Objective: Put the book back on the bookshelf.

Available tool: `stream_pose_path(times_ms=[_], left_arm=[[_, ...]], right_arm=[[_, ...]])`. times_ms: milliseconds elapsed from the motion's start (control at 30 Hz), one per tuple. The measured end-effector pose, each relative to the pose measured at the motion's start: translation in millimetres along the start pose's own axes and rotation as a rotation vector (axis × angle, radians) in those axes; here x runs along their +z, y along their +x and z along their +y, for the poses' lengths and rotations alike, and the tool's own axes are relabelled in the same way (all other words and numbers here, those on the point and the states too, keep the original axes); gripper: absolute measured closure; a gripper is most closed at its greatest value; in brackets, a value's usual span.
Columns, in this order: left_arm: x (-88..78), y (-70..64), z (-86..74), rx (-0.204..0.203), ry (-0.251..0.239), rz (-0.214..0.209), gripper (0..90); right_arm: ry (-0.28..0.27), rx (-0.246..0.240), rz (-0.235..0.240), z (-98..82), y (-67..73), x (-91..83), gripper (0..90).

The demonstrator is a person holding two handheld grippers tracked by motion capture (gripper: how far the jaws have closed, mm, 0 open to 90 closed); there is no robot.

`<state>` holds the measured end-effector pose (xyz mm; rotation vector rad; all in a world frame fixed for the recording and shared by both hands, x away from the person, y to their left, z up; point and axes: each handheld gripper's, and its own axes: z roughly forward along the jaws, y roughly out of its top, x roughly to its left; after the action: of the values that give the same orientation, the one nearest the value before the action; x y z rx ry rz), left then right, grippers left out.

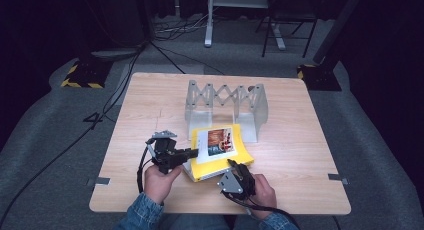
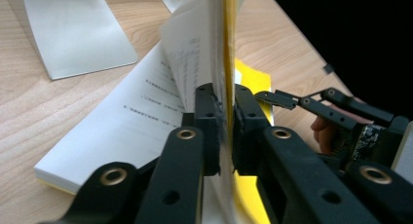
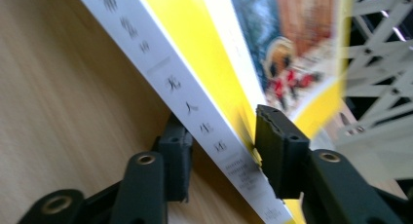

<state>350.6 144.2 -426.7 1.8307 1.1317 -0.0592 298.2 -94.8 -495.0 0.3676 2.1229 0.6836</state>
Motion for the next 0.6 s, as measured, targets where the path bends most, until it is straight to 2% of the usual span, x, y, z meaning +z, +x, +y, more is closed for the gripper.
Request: stream_pose_path(times_ms=[133, 233, 333, 400, 600], left_arm=[[1.5, 0.2, -0.5, -0.014, 0.005, -0.007, 84.8], [0.0, 3.6, -0.2, -0.030, -0.003, -0.020, 84.3], [-0.8, 5.4, -0.1, -0.030, -0.016, -0.003, 80.7], [-2.3, 7.5, 0.1, -0.047, -0.033, 0.000, 74.5], [-11.9, 14.6, 0.9, -0.072, -0.104, -0.035, 52.5]], right_arm=[[-0.007, -0.068, -0.006, 8.5, 5.0, 3.1, 57.0], [-0.014, -0.075, -0.008, 11.1, 4.4, 3.5, 60.0], [-0.014, -0.102, -0.027, 12.9, 5.3, 1.0, 64.5], [-0.019, -0.110, -0.034, 13.9, 4.0, -1.9, 66.6], [-0.042, -0.072, -0.044, 17.5, -10.2, -12.3, 72.3]])
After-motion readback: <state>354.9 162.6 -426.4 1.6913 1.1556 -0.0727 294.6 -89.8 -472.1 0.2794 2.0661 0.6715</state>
